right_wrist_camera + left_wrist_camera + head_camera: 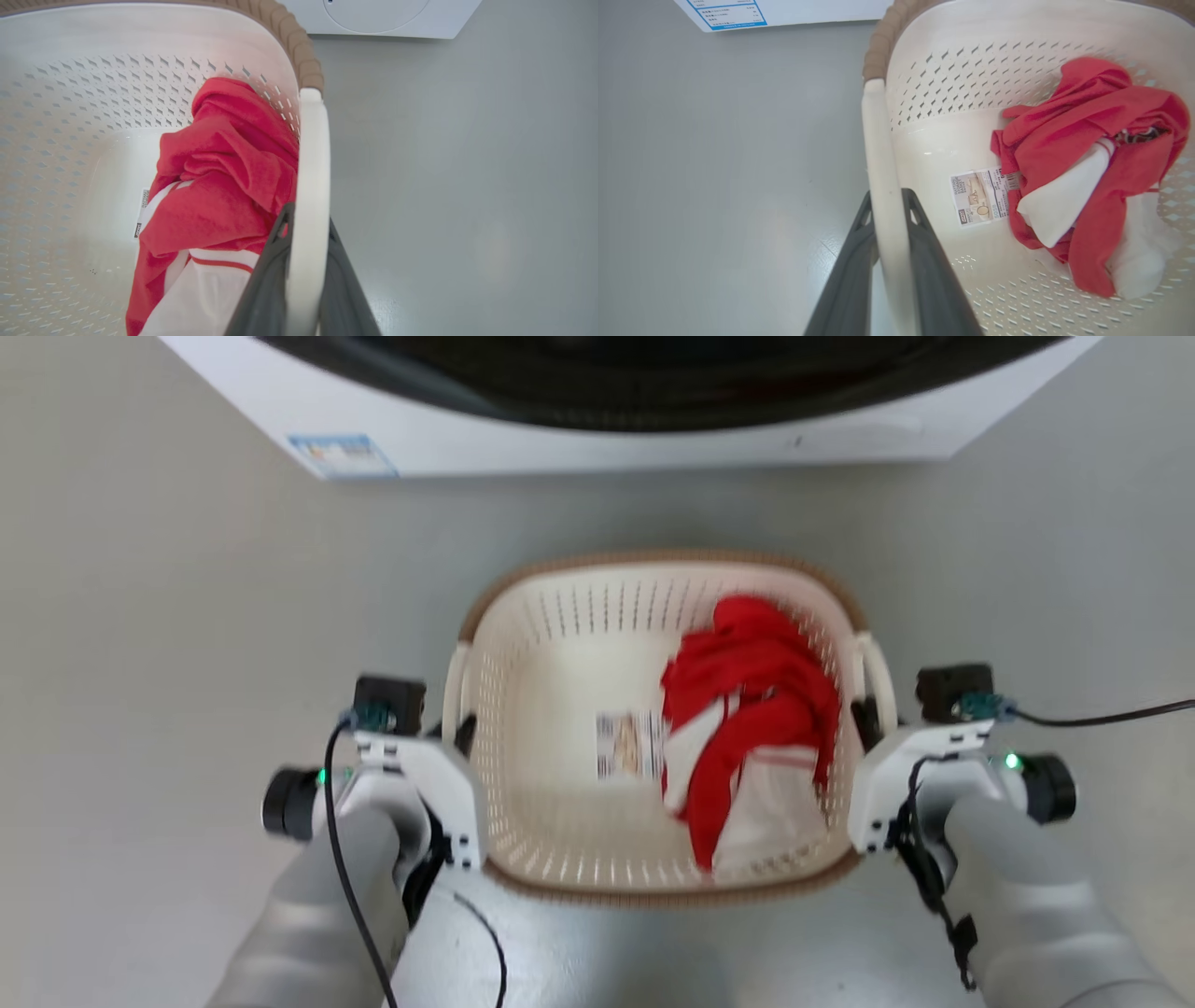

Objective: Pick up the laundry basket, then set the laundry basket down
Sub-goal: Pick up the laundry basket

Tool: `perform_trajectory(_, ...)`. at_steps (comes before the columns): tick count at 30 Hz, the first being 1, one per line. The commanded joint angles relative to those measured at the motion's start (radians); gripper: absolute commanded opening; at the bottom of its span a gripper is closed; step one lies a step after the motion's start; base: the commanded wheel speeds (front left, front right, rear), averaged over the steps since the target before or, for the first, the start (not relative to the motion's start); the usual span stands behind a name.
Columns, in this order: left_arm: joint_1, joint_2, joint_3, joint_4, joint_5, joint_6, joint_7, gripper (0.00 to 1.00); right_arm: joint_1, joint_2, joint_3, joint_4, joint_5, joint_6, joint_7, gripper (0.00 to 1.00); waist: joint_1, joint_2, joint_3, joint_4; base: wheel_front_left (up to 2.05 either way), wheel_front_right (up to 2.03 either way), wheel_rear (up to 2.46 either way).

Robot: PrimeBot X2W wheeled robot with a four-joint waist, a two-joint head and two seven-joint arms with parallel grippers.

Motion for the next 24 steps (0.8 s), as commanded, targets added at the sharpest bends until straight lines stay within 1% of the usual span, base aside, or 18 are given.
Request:
perform_trajectory(1, 0.037, 0.024, 0.006, -0.003, -0.005, -0.006, -0.004, 0.00, 0.047, 0.021, 0.039, -0.002, 0.013, 0.007, 0.015, 0.00, 0.0000, 0.0000, -0.096, -0.013, 0.00, 0.00, 0.00)
perform_trajectory(4, 0.086, 0.024, -0.004, 0.004, -0.038, -0.011, 0.024, 0.00, 0.073, 0.021, 0.078, 0.000, 0.053, 0.007, 0.052, 0.00, 0.0000, 0.0000, -0.175, -0.022, 0.00, 0.00, 0.00)
perform_trajectory(13, 0.203, 0.024, -0.062, 0.015, -0.080, -0.016, 0.096, 0.00, 0.166, 0.021, 0.185, -0.018, 0.178, 0.007, 0.148, 0.00, 0.0000, 0.0000, -0.393, -0.042, 0.00, 0.00, 0.00)
perform_trajectory(14, 0.224, 0.024, -0.073, 0.015, -0.090, -0.017, 0.114, 0.00, 0.178, 0.021, 0.203, -0.018, 0.196, 0.007, 0.162, 0.00, 0.0000, 0.0000, -0.434, -0.045, 0.00, 0.00, 0.00)
perform_trajectory(24, 0.306, 0.024, -0.131, 0.000, -0.135, -0.020, 0.194, 0.00, 0.237, 0.021, 0.283, -0.024, 0.277, 0.007, 0.233, 0.00, 0.0000, 0.0000, -0.595, -0.049, 0.00, 0.00, 0.00)
